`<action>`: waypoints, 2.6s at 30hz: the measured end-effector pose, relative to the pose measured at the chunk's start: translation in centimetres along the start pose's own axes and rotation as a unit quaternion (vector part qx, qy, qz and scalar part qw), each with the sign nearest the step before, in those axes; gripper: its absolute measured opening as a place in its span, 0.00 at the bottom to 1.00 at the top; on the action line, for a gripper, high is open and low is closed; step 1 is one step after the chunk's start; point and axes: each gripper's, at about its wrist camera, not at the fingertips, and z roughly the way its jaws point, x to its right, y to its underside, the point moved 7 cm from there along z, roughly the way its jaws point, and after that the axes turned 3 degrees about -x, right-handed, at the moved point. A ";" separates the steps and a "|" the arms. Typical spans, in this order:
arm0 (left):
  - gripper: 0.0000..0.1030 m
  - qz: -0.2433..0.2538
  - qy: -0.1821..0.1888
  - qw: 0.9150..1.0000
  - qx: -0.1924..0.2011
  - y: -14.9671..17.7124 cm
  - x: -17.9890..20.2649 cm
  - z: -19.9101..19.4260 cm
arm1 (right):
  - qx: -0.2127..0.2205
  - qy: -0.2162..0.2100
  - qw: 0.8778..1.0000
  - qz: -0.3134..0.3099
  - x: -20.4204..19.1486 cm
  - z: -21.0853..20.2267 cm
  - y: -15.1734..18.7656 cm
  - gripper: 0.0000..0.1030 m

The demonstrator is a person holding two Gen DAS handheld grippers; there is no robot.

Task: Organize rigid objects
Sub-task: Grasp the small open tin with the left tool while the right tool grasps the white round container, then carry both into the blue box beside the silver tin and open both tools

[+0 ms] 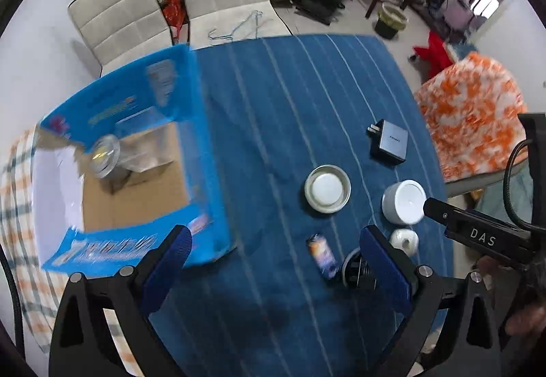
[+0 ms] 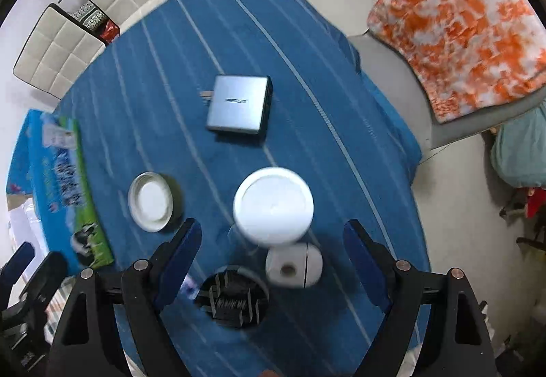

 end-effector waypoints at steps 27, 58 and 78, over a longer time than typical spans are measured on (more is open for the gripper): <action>0.95 -0.022 0.058 0.989 -0.134 -1.8 4.8 15.0 | -0.089 -0.035 0.995 -0.036 2.1 7.2 -1.5 0.72; 0.60 0.017 -0.054 0.998 -0.030 1.6 4.5 8.2 | 0.018 0.027 0.995 -0.091 -2.0 -0.3 1.0 0.68; 0.60 -0.028 -0.053 0.995 0.083 3.4 -8.4 -7.0 | 0.113 -0.035 0.972 -0.202 -20.7 -13.8 8.7 0.68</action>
